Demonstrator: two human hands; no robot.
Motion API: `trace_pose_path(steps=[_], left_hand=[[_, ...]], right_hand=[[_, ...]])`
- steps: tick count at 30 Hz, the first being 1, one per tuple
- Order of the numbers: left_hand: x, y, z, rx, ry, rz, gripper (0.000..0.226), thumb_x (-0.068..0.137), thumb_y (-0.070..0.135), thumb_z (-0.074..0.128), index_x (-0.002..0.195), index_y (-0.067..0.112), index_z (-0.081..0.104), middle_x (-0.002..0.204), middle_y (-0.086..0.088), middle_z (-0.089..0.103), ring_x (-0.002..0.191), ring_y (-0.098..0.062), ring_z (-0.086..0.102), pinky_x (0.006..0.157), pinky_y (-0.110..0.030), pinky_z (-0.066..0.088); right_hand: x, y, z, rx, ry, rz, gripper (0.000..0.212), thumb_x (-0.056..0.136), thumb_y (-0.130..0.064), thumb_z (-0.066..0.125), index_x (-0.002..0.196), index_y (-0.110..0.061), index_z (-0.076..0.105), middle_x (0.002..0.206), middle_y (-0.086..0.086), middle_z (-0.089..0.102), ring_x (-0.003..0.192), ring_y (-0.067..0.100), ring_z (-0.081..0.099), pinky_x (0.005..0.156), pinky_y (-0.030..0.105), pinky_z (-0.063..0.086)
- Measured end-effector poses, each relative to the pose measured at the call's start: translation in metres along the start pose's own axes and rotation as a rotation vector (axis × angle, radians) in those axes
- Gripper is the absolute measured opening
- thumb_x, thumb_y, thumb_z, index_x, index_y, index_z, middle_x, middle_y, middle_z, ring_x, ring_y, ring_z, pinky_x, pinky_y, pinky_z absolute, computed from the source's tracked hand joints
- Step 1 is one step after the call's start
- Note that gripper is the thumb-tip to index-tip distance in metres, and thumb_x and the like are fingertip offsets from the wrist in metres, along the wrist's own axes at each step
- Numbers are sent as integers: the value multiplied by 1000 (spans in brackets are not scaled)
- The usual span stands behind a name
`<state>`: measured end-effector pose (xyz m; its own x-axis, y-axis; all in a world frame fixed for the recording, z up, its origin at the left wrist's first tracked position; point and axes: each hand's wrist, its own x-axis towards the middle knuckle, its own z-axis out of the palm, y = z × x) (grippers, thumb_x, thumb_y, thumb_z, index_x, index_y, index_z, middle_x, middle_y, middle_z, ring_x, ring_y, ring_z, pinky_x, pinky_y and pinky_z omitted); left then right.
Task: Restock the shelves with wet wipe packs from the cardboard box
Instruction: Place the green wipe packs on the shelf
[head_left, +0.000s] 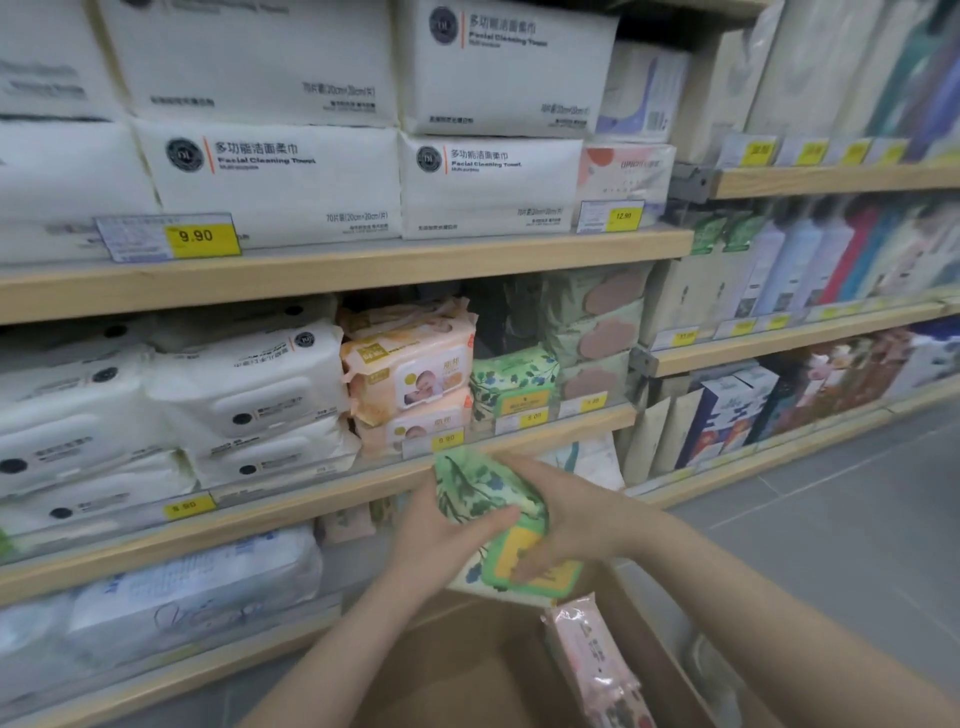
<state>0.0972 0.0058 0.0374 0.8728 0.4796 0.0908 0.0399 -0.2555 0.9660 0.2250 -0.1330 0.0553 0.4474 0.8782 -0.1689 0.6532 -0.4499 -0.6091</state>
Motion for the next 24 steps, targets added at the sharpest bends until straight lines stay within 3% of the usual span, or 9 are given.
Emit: trace_pose_path(steps=[4,6,7,9,12,14,17,21,24], left_hand=[[22,17,0,193,-153,81,38,69,40,78,98,42,53,99,25,62,90,10,59,73,-8,45],[52,33,-12,291,-200,156,46,76,58,62,118,41,50,122,25,50,112,4,50,95,-17,41],[71,41,-20,308,-160,215,57,77,66,51,127,38,47,133,20,46,122,0,43,105,-25,36],[113,50,-36,408,-52,308,61,83,63,40,135,32,44,145,10,39,133,-7,33,114,-34,25],[167,40,-51,1005,81,318,62,86,53,39,143,30,33,150,0,31,137,-23,25,111,-39,22],[184,24,-53,1260,123,249,63,87,50,45,144,31,26,148,-2,34,134,-25,30,106,-41,26],[186,-2,-49,1327,236,313,63,87,44,51,144,27,29,144,-3,40,129,-26,38,101,-40,28],[191,-13,-51,1334,298,388,63,87,45,52,144,27,30,145,0,40,129,-24,39,101,-38,27],[192,-15,-51,1318,295,392,64,85,44,54,143,27,33,143,-1,43,126,-25,41,100,-39,28]], right_hand=[[11,15,-20,-169,59,-50,118,53,-46,87,146,-36,16,142,-6,37,128,14,39,108,36,36],[18,18,-44,-392,175,-51,116,57,-46,85,147,-33,14,139,-3,37,125,19,38,104,35,35],[23,18,-58,-514,228,-41,114,60,-46,83,148,-31,13,138,-1,37,124,21,38,103,37,34],[38,18,-86,-702,302,-20,108,65,-47,79,148,-30,12,138,1,36,126,23,35,108,43,27],[74,19,-123,-825,396,-26,105,66,-47,78,148,-28,15,137,4,38,129,26,34,112,50,19],[105,16,-140,-882,445,-57,105,65,-44,80,148,-27,18,136,7,41,127,28,37,109,44,22],[147,20,-144,-954,392,-37,103,70,-40,79,150,-30,15,142,8,39,130,30,36,109,39,24],[173,31,-142,-923,227,79,108,74,-37,78,150,-34,2,157,7,19,143,26,19,116,40,16],[170,23,-134,-991,348,152,109,74,-40,77,150,-37,-1,159,6,1,145,28,5,115,53,9]])
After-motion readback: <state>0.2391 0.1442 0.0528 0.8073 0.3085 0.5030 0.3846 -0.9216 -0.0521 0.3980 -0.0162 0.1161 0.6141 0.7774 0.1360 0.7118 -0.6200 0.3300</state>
